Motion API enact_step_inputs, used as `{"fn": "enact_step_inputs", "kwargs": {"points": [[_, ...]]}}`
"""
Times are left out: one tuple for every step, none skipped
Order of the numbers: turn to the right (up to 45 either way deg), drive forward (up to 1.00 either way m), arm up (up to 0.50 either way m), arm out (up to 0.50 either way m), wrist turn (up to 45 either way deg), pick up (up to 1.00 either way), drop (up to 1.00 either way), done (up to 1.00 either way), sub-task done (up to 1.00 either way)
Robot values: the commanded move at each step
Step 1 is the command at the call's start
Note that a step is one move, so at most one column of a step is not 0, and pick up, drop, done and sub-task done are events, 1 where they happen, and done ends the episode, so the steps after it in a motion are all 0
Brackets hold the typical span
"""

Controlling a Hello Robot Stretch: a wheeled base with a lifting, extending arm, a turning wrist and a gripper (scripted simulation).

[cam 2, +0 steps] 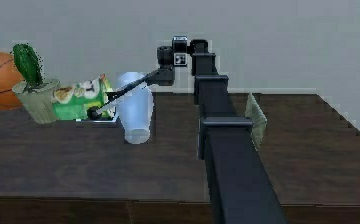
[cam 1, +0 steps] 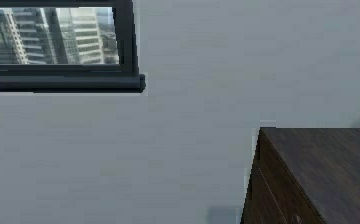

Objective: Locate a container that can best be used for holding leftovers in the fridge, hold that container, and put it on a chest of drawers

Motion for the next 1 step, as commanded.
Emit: {"fn": "enact_step_inputs", "kwargs": {"points": [[0.0, 0.0, 0.0, 0.0, 45.0, 0.0, 0.0, 0.0, 0.0]]}}
